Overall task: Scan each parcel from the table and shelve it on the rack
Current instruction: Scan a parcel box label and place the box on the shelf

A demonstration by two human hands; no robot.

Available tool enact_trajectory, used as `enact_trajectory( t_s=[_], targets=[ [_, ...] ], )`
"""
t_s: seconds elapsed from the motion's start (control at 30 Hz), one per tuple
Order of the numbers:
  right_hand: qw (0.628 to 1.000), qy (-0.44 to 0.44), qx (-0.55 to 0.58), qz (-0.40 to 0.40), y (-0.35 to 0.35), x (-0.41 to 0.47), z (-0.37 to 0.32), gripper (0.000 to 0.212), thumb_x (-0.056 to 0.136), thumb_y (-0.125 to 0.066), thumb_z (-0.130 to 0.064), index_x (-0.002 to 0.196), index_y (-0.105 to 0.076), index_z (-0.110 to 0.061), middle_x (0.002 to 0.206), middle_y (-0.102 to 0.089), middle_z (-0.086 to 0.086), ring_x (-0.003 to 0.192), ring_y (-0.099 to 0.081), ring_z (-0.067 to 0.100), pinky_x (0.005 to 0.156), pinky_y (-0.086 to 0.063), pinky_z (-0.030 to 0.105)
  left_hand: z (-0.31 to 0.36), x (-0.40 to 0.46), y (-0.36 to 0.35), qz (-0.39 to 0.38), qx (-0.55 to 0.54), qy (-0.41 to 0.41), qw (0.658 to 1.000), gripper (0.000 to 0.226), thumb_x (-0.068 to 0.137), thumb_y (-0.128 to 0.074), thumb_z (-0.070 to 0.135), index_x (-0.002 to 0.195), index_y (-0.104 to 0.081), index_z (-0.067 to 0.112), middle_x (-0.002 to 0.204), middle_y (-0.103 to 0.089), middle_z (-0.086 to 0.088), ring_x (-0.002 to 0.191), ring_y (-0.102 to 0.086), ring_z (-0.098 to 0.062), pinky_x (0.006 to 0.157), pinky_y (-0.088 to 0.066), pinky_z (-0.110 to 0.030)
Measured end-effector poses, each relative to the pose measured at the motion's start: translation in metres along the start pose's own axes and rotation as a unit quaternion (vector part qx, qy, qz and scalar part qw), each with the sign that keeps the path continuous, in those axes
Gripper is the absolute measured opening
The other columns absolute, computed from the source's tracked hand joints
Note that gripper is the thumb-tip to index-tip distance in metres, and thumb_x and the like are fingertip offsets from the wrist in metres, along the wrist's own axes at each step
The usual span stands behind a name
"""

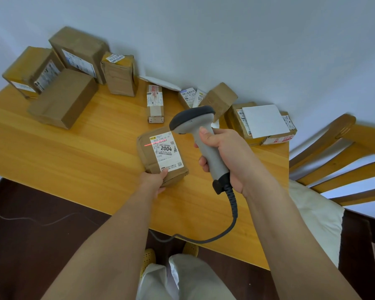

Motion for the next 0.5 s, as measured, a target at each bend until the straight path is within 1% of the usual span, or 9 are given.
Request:
enact_trajectory(
  t_s=[0.27, 0.37, 0.5],
  targets=[
    [0.999, 0.005, 0.031, 0.001, -0.004, -0.011, -0.001, 0.032, 0.098, -0.059, -0.027, 0.119, -0.057, -0.003, 0.092, -0.057, 0.014, 0.052, -0.053, 0.016, 0.056, -0.046, 0.03, 0.006, -0.013, 0.009, 0.011, 0.015, -0.026, 0.999, 0.067, 0.084, -0.075, 0.017, 0.137, -0.036, 0.001, 0.14, -0.046, -0.014, 0.126, -0.05, -0.034, 0.095, -0.053, -0.048],
    [0.999, 0.002, 0.047, -0.002, -0.006, -0.016, 0.0, 0.029, 0.098, -0.059, -0.027, 0.115, -0.058, -0.004, 0.095, -0.057, 0.014, 0.053, -0.051, 0.016, 0.053, -0.047, 0.027, 0.006, -0.017, 0.017, 0.011, 0.014, -0.046, 0.999, 0.068, 0.083, -0.076, 0.015, 0.138, -0.036, 0.002, 0.14, -0.047, -0.014, 0.126, -0.05, -0.033, 0.095, -0.052, -0.049],
    [0.999, 0.005, 0.032, -0.024, -0.013, -0.021, -0.001, 0.021, 0.098, -0.059, -0.028, 0.107, -0.059, -0.008, 0.09, -0.06, 0.009, 0.054, -0.052, 0.016, 0.055, -0.048, 0.029, 0.005, -0.021, 0.036, 0.019, -0.002, -0.072, 0.997, 0.071, 0.08, -0.079, 0.013, 0.137, -0.037, 0.005, 0.139, -0.049, -0.013, 0.124, -0.052, -0.034, 0.095, -0.052, -0.051]
  ],
)
Point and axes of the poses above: each hand's wrist, its own x-axis towards the middle knuckle, its own y-axis out of the back of the hand, z = x × y, the point moved 3 cm from there along x, towards the middle knuckle
